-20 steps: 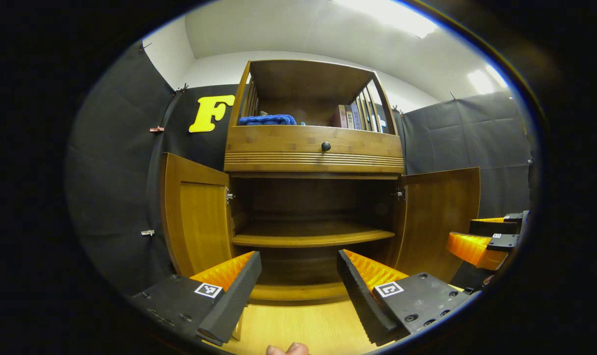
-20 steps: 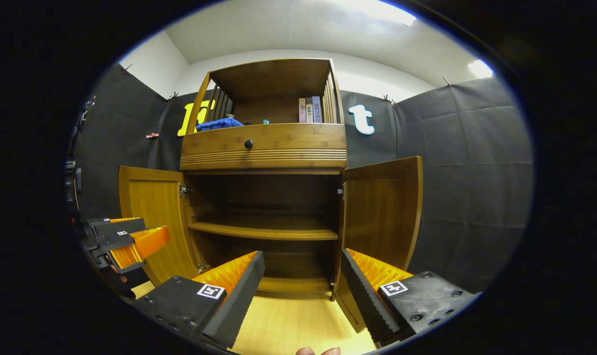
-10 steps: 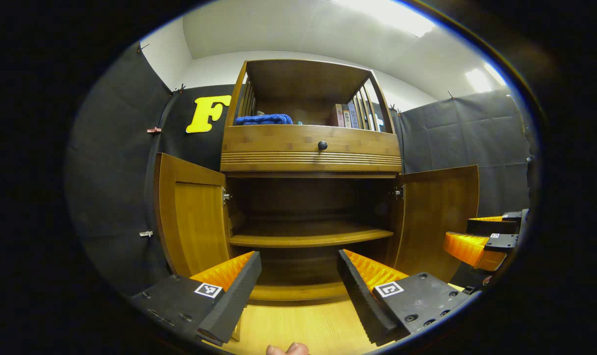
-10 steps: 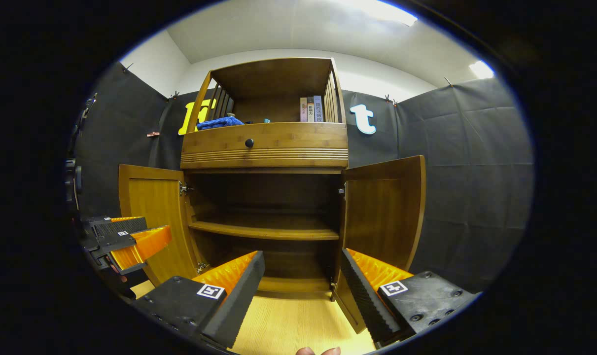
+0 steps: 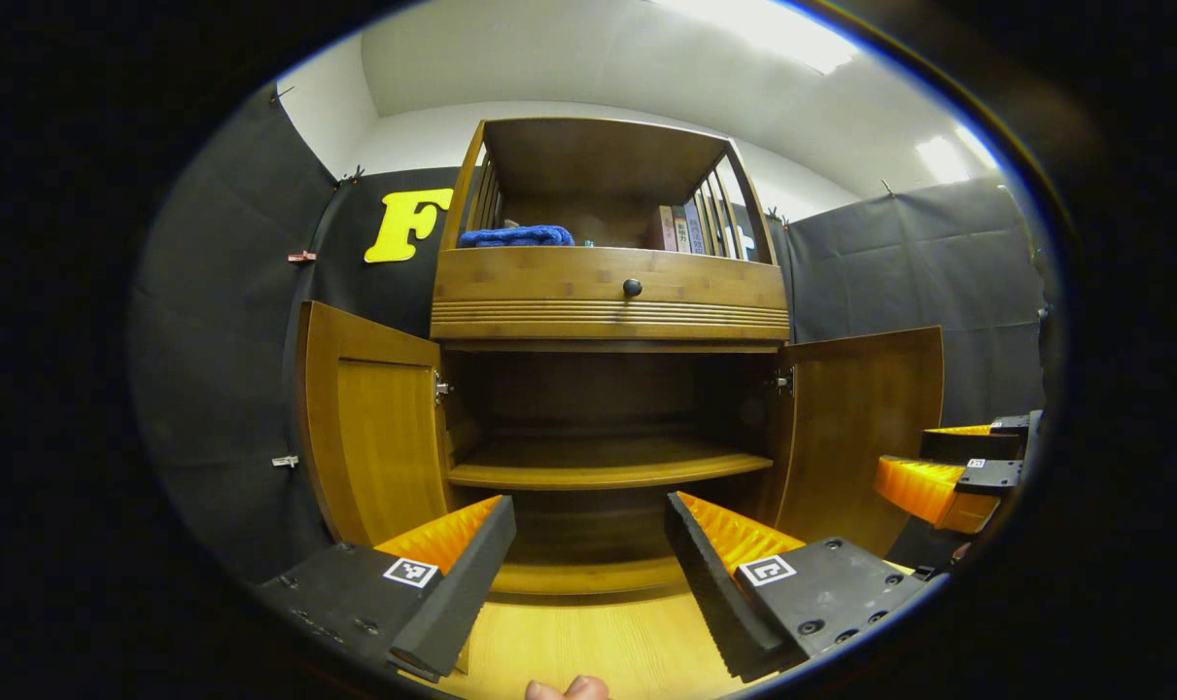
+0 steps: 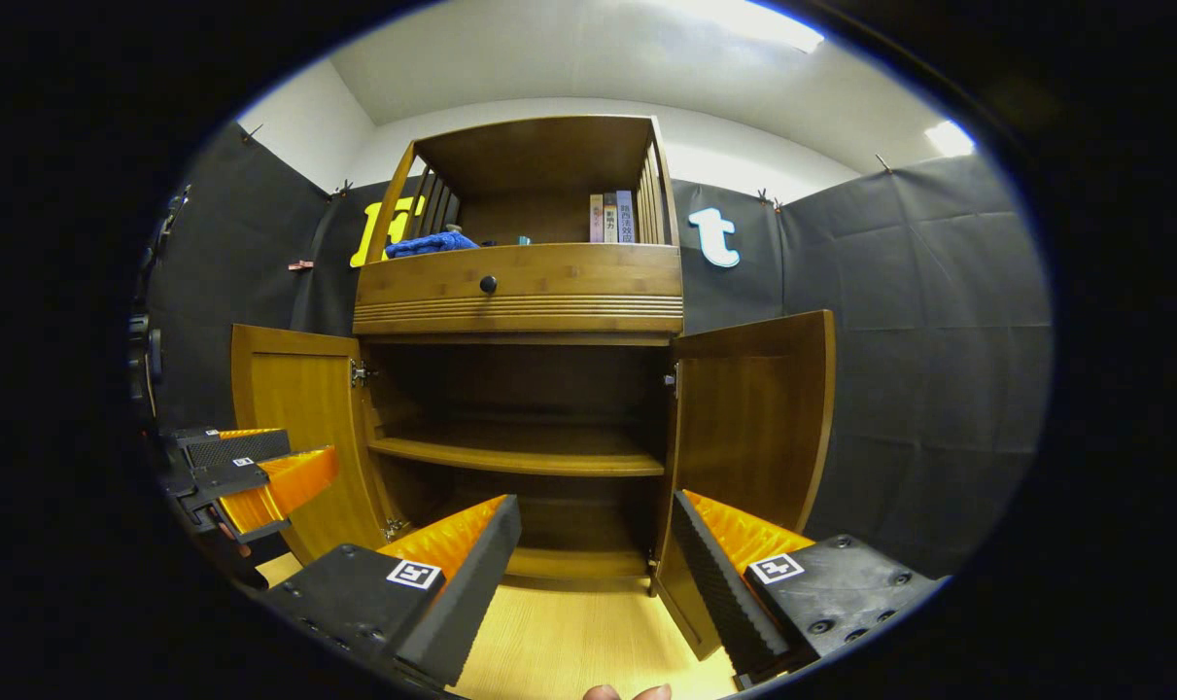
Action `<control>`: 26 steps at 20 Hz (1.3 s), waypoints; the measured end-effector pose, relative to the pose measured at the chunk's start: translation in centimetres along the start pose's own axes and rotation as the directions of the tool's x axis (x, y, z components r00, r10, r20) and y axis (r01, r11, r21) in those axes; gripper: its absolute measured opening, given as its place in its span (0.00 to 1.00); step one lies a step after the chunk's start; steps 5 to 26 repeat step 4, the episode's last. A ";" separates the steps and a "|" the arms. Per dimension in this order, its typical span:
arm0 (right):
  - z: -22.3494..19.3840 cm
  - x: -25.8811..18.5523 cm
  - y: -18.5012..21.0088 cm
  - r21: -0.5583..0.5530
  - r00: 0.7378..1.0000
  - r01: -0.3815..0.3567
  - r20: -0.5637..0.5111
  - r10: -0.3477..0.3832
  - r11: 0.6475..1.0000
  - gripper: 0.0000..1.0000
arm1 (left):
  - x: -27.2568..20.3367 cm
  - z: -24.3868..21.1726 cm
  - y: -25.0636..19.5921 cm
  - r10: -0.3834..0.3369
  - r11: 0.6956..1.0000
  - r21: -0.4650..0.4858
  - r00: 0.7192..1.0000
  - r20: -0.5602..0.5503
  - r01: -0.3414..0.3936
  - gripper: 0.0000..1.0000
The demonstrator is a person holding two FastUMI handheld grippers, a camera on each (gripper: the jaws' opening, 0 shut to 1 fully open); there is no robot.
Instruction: Open the right door of the double-door shoe cabinet with the right hand, and open the left door with the left hand.
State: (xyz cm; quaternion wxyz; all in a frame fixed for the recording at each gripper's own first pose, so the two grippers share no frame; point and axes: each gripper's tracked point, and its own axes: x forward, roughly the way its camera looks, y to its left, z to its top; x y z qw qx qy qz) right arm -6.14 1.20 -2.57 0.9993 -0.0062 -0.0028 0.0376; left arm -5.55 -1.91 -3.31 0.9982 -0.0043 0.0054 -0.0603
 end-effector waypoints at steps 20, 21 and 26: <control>0.0 -0.1 0.0 0.000 1.000 -0.001 0.000 0.001 1.000 0.94 | -0.1 0.0 -0.1 -0.001 1.000 -0.002 1.000 0.002 0.001 0.97; 0.0 -0.1 0.0 0.000 1.000 -0.001 0.000 0.001 1.000 0.94 | -0.1 0.0 -0.1 -0.001 1.000 -0.002 1.000 0.002 0.001 0.97; 0.0 -0.1 0.0 0.000 1.000 -0.001 0.000 0.001 1.000 0.94 | -0.1 0.0 -0.1 -0.001 1.000 -0.002 1.000 0.002 0.001 0.97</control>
